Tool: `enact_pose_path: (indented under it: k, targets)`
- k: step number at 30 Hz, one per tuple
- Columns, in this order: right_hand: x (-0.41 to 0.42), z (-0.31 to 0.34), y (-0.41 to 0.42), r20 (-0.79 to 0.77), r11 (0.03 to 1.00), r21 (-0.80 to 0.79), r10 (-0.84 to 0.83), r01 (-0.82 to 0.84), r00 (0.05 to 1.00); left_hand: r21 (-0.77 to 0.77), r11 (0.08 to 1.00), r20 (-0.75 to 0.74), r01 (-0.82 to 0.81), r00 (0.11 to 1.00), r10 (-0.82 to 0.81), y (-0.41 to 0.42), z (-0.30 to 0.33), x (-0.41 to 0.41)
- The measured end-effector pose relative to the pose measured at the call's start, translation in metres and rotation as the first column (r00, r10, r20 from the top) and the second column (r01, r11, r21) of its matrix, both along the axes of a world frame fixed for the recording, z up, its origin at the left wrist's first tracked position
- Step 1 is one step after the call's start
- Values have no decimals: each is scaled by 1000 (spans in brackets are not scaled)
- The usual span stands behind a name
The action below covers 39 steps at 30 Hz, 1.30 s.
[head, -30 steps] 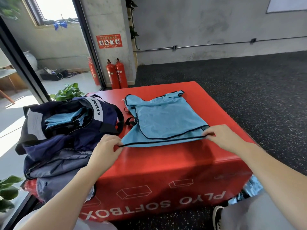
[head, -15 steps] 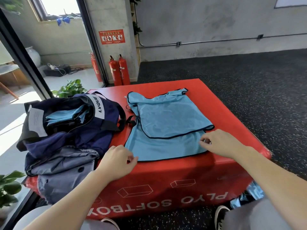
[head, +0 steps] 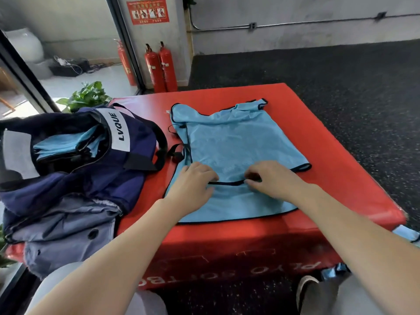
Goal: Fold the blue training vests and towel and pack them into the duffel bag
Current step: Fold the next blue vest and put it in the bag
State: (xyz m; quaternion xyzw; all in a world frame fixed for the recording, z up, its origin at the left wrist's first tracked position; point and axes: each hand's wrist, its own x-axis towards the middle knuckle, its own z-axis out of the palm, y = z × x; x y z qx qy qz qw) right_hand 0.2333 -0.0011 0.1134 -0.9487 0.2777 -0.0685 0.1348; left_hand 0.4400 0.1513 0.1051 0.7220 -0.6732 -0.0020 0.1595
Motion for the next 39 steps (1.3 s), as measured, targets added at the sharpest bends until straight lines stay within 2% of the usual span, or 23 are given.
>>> enact_pose_path:
  k: [3,9,15,18,25,29,32,39]
  targets:
    - [12,-7,-2,1,998,-54,13,-13,1000,23,1000,21,18,1000,-19,-11,-4,7]
    - [29,-12,-5,15,997,5,76,-76,997,42,998,58,48,997,-51,-24,-9,18]
    - [41,-9,-3,32,996,17,88,-89,996,-52,998,-55,41,998,-44,-27,1,24]
    - [41,-4,-6,47,999,-36,38,-36,998,-88,996,-73,9,997,-16,-23,8,30]
    - [9,11,-15,100,992,5,-124,124,987,-150,977,-161,-149,979,125,3,24,43]
    - [-21,12,-21,92,970,-52,-231,236,969,-197,964,-180,-177,973,142,23,28,49]
    - [-40,8,-22,94,955,-29,-291,295,952,-261,945,-176,-196,972,153,39,30,51]
    - [-73,6,-10,224,962,70,-273,264,935,-346,917,-160,-199,975,152,77,29,43]
